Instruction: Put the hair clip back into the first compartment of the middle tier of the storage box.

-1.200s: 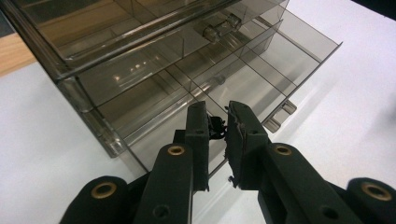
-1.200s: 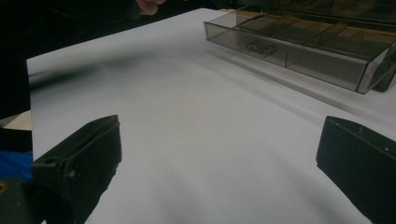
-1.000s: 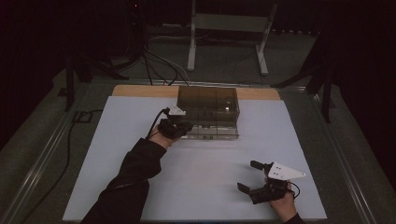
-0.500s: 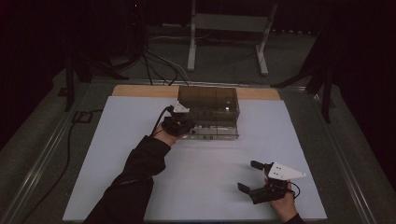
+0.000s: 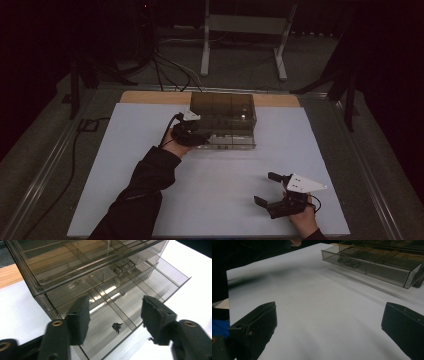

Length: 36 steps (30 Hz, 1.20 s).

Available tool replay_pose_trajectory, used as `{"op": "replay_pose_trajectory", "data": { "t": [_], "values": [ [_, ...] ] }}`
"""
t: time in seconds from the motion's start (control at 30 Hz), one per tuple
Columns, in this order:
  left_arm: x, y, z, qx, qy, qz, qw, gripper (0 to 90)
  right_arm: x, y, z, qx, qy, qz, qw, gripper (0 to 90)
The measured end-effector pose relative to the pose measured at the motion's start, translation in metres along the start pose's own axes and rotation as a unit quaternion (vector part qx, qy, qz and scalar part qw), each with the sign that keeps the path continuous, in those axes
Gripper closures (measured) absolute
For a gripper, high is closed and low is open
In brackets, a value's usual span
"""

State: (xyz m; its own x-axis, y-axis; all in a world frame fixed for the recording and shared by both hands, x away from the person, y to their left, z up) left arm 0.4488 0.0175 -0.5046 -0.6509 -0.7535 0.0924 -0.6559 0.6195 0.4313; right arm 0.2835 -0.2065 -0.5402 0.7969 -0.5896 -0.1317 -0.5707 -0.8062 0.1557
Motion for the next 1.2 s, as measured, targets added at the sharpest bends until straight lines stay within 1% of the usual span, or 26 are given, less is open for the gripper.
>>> {"op": "replay_pose_trajectory", "data": {
  "t": [0.1, 0.23, 0.3, 0.37, 0.47, 0.5, 0.53, 0.57, 0.6, 0.63, 0.7, 0.73, 0.8, 0.83, 0.87, 0.9, 1.0, 1.03, 1.07, 1.1, 1.2],
  "values": [
    [0.001, 0.004, -0.001, 0.001, 0.003, -0.001, 1.0, 35.1, 0.001, 0.0, 0.0, 0.002, -0.004, 0.001, 1.0, 0.3],
    [0.003, 0.01, -0.002, 0.001, -0.004, 0.0, 1.0, 28.6, 0.0, 0.0, 0.0, 0.001, 0.0, 0.001, 1.0, 0.2],
    [0.004, 0.012, -0.002, 0.0, -0.001, 0.008, 1.0, 26.3, 0.001, 0.0, 0.0, 0.002, -0.003, 0.001, 1.0, 0.3],
    [0.004, 0.015, -0.003, 0.002, -0.008, 0.003, 1.0, 24.6, 0.0, 0.0, 0.0, 0.0, 0.0, 0.001, 1.0, 0.2],
    [0.004, 0.017, -0.004, 0.005, 0.004, 0.003, 1.0, 19.9, 0.0, 0.0, 0.0, 0.0, -0.002, 0.001, 1.0, 0.3],
    [0.004, 0.019, -0.005, 0.009, 0.007, 0.007, 0.9999, 19.5, 0.0, 0.0, 0.0, -0.001, -0.002, 0.001, 1.0, 0.3],
    [0.005, 0.02, -0.005, 0.012, 0.007, 0.015, 0.9998, 16.9, 0.0, 0.0, 0.0, -0.001, 0.0, 0.001, 1.0, 0.2],
    [0.006, 0.021, -0.006, 0.015, 0.007, 0.018, 0.9997, 15.5, 0.0, 0.0, 0.0, -0.001, 0.001, 0.001, 1.0, 0.3],
    [0.006, 0.022, -0.007, 0.017, 0.007, 0.023, 0.9996, 15.5, 0.0, 0.0, 0.0, -0.001, 0.001, 0.001, 1.0, 0.2],
    [0.006, 0.023, -0.007, 0.018, 0.007, 0.023, 0.9995, 15.5, 0.001, 0.0, 0.0, -0.001, -0.001, 0.002, 1.0, 0.2],
    [0.007, 0.025, -0.007, 0.018, 0.01, 0.033, 0.9993, 14.3, 0.0, 0.0, 0.0, 0.0, -0.002, 0.002, 1.0, 0.3],
    [0.008, 0.026, -0.007, 0.02, 0.009, 0.037, 0.9991, 10.5, 0.0, 0.0, 0.0, -0.001, 0.0, 0.001, 1.0, 0.2],
    [0.008, 0.028, -0.008, 0.023, 0.014, 0.042, 0.9988, 9.2, 0.0, 0.0, 0.0, -0.001, 0.002, 0.001, 1.0, 0.2],
    [0.01, 0.029, -0.009, 0.027, 0.016, 0.048, 0.9984, 7.8, 0.0, 0.0, 0.0, 0.0, 0.0, 0.001, 1.0, 0.3],
    [0.011, 0.03, -0.009, 0.026, 0.014, 0.055, 0.9981, 5.3, 0.0, 0.0, 0.0, 0.001, -0.001, 0.002, 1.0, 0.2],
    [0.012, 0.031, -0.009, 0.027, 0.013, 0.057, 0.9979, 3.1, 0.0, 0.0, 0.0, 0.0, -0.001, 0.002, 1.0, 0.2],
    [0.012, 0.034, -0.01, 0.031, 0.014, 0.062, 0.9975, 1.1, 0.001, 0.0, 0.0, -0.002, 0.001, 0.002, 1.0, 0.2],
    [0.012, 0.035, -0.01, 0.032, 0.018, 0.067, 0.997, 1.1, 0.001, 0.0, 0.0, -0.001, -0.002, 0.003, 1.0, 0.2],
    [0.012, 0.037, -0.01, 0.033, 0.018, 0.072, 0.9967, 0.7, 0.001, 0.0, 0.0, 0.0, -0.003, 0.002, 1.0, 0.3],
    [0.012, 0.038, -0.011, 0.038, 0.018, 0.073, 0.9964, 0.5, 0.001, -0.001, 0.0, 0.0, -0.002, 0.002, 1.0, 0.3],
    [0.011, 0.042, -0.01, 0.042, 0.018, 0.08, 0.9957, 0.4, 0.001, -0.001, 0.0, -0.002, -0.002, 0.002, 1.0, 0.2]
  ]
}}
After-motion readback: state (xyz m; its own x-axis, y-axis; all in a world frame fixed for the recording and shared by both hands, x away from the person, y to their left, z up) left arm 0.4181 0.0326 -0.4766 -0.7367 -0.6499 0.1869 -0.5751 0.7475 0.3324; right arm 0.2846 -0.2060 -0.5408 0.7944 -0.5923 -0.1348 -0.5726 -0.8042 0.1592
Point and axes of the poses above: each handheld gripper's, and its own axes: y roughly backward along the jaws, z roughly out of its underside, x roughly to its right, the point moved 9 cm from there along -y, roughly forward along the jaws, and after that the axes turned 13 degrees about x, right-handed, at the moved point
